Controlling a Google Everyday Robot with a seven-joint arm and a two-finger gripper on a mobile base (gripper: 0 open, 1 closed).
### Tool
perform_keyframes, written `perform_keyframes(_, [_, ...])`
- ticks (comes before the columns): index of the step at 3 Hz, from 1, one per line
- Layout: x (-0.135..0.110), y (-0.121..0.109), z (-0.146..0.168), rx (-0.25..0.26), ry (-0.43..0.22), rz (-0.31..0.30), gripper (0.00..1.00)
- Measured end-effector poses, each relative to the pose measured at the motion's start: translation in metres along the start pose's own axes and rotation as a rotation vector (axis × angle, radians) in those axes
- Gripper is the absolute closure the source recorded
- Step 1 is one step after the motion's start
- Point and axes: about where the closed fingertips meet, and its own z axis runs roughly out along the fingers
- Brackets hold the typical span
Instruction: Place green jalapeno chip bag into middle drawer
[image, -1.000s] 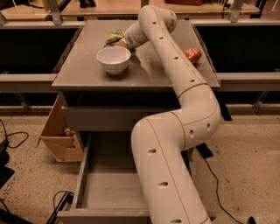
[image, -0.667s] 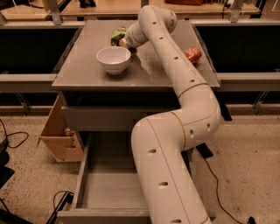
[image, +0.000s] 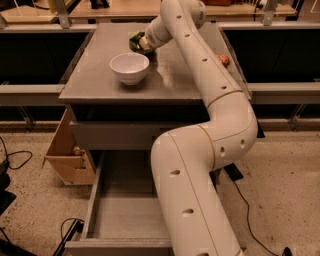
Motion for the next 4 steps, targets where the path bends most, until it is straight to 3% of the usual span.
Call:
perform_keyframes(1, [-0.016,-0.001,-0.038,-0.002,0.024,-0.055,1.0])
perform_keyframes(2, [-0.015,0.0,-0.082,-0.021,0.091,-0.054,1.0])
perform_keyframes(4, [0.017,-0.006,-0.162,-0.023,0.267,0.083,1.0])
